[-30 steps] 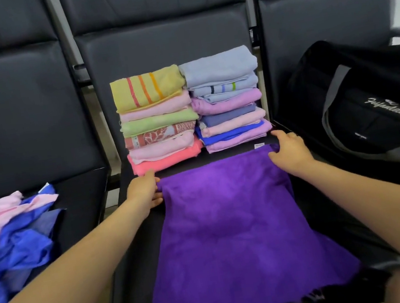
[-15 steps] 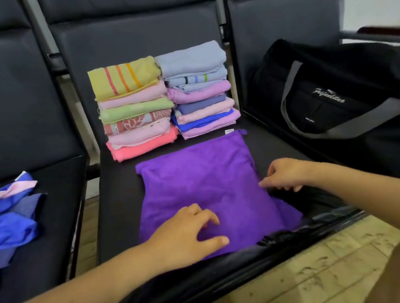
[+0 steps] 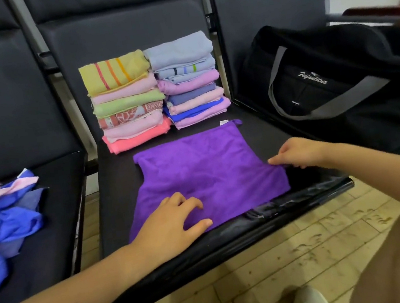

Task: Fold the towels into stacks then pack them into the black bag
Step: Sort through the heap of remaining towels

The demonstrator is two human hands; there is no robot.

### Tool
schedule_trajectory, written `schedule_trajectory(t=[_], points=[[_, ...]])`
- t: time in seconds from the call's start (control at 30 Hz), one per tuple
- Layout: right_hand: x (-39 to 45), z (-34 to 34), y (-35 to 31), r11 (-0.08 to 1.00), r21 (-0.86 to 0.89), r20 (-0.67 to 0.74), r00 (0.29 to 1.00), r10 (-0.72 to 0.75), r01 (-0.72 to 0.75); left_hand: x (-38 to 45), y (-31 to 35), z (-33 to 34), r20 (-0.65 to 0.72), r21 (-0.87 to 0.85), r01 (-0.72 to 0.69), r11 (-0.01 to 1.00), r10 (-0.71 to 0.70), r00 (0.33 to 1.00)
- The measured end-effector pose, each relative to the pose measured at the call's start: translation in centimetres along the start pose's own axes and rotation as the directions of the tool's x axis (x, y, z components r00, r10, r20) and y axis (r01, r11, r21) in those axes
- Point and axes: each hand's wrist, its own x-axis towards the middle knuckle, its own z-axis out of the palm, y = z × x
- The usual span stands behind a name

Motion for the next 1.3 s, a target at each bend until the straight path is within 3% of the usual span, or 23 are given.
schedule_trajectory(t=[0.13,0.23,0.3,0.43,0.53,0.6,0.77,0.93,1.03,1.17,1.3], points=[[-0.6,-0.6,0.8,0.989,-0.145,0.077,0.997,0.019,-0.007,-0.5,0.6,-0.1,-0.029,-0.075,-0.049,0.996,0.047,0.998],[-0.8,-0.1,-0.3,0.957,-0.256,-0.048,0.988,-0.150,0.133,-0.8,0.7,-0.4,0.020,-0.082,-0.138,0.987,0.140,0.990],[-1.4,0.6,-1.8,0.936,-0.225,-0.089,0.951,-0.295,0.269,-0.8,0.8,-0.4,0.048,-0.074,-0.156,0.985,0.159,0.986],[-4.2,3.7,-5.2,0.878,-0.092,0.178,0.875,-0.450,0.470,-0.2,1.5,-0.9,-0.076,-0.106,-0.119,0.987,0.111,0.991],[-4.7,6.7,-6.3,0.712,-0.334,0.258,0.787,-0.561,0.617,0.2,1.9,-1.3,-0.104,-0.128,-0.046,0.991,0.033,0.994],[-4.5,7.2,-6.7,0.629,-0.407,0.248,0.743,-0.622,0.662,0.1,1.9,-1.0,-0.063,-0.054,-0.102,0.993,0.099,0.993],[-3.5,6.3,-6.5,0.631,-0.343,0.315,0.718,-0.621,0.696,-0.2,0.7,-0.5,-0.030,-0.038,-0.209,0.977,0.208,0.978],[-2.6,6.4,-6.4,0.735,-0.223,0.270,0.765,-0.585,0.641,0.1,-0.8,-1.1,0.011,-0.075,-0.283,0.956,0.285,0.958],[-2.0,6.8,-6.5,0.777,-0.133,0.179,0.786,-0.591,0.615,0.7,-1.0,-1.1,0.000,-0.019,-0.231,0.973,0.231,0.973],[-2.2,7.4,-7.1,0.772,-0.146,0.124,0.785,-0.606,0.619,2.0,-0.9,-0.4,-0.041,-0.130,-0.001,0.992,-0.004,0.999],[-2.8,8.2,-8.0,0.713,-0.391,0.126,0.801,-0.585,0.582,3.5,-1.0,-1.0,-0.037,-0.306,0.236,0.922,-0.259,0.965]])
